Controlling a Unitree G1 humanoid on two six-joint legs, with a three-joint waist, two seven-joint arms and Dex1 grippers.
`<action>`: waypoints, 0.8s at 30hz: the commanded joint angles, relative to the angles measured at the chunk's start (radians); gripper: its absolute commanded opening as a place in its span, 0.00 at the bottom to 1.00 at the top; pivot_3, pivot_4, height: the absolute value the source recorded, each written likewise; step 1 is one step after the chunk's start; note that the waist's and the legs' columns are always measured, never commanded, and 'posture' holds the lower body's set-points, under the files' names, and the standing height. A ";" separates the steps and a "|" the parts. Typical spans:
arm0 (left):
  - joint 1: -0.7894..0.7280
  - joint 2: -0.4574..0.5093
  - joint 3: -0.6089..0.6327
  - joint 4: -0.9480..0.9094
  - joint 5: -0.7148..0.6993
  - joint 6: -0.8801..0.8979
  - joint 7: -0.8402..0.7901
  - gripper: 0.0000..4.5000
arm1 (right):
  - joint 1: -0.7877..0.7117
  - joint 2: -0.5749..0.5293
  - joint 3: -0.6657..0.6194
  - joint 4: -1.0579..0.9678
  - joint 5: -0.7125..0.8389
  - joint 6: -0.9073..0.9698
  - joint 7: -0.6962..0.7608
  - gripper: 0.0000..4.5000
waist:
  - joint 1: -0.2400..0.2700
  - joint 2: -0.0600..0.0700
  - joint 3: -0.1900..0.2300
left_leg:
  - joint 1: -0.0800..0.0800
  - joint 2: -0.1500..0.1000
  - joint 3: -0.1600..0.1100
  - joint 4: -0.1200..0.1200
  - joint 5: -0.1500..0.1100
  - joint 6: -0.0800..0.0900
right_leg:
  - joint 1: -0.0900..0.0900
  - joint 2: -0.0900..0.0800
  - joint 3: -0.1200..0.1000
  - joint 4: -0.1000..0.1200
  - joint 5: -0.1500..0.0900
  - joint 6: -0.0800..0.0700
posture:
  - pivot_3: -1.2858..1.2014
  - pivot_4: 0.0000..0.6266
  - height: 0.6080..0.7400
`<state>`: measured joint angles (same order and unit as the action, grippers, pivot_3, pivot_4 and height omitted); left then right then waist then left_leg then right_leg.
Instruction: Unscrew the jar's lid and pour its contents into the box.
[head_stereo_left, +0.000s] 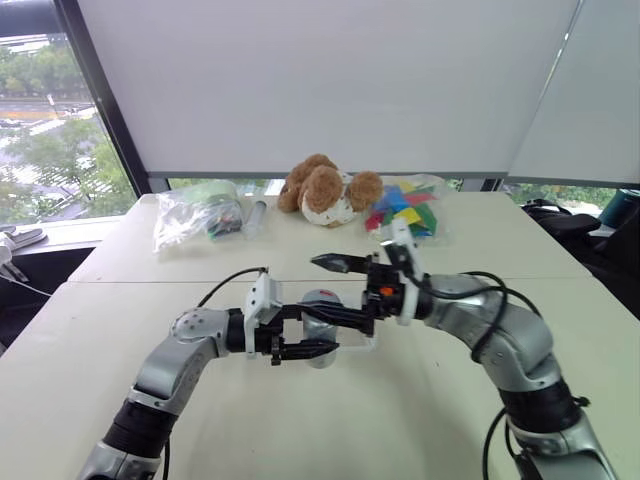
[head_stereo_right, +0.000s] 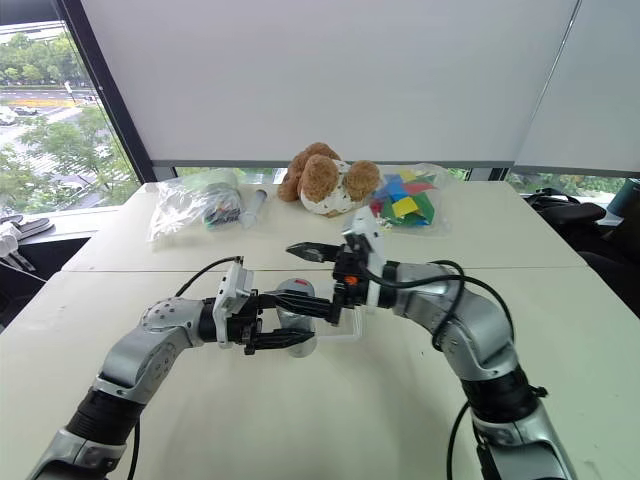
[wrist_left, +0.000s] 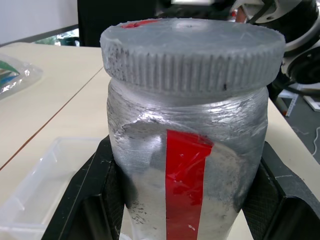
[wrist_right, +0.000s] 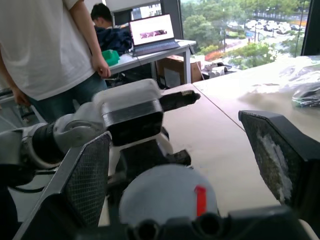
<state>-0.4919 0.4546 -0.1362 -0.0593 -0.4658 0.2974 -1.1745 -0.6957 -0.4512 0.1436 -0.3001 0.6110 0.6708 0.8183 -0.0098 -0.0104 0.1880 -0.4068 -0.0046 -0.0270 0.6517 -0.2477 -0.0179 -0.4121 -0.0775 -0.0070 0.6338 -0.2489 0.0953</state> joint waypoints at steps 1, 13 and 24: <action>-0.021 -0.002 0.009 -0.015 -0.002 -0.013 0.003 0.53 | -0.030 0.006 0.013 0.013 -0.023 -0.006 0.007 0.98 | 0.001 0.000 0.000 | 0.000 0.000 0.000 0.000 0.000 0.000 | 0.000 0.000 0.000 0.000 0.000 0.000 | 0.52 0.24 1.00; -0.016 -0.002 0.011 -0.016 0.007 -0.015 0.014 0.53 | -0.028 -0.018 0.012 0.000 0.006 0.051 0.071 0.98 | -0.002 0.000 0.000 | 0.000 0.000 0.000 0.000 0.000 0.000 | 0.000 0.000 0.000 0.001 0.000 0.000 | 0.52 0.24 1.00; -0.010 -0.003 0.008 -0.023 0.006 -0.017 0.017 0.53 | 0.011 -0.058 -0.028 0.027 -0.023 0.024 0.092 0.98 | -0.002 0.000 0.000 | 0.000 0.000 0.000 0.000 0.000 0.000 | 0.000 0.000 0.000 0.001 0.000 0.000 | 0.52 0.24 1.00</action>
<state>-0.4921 0.4509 -0.1367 -0.0501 -0.4538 0.2963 -1.1554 -0.6799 -0.4951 0.1511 -0.2652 0.5889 0.7136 0.9078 -0.0114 -0.0104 0.1880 -0.4068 -0.0048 -0.0270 0.6516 -0.2478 -0.0179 -0.4121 -0.0778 -0.0070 0.6343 -0.2487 0.0957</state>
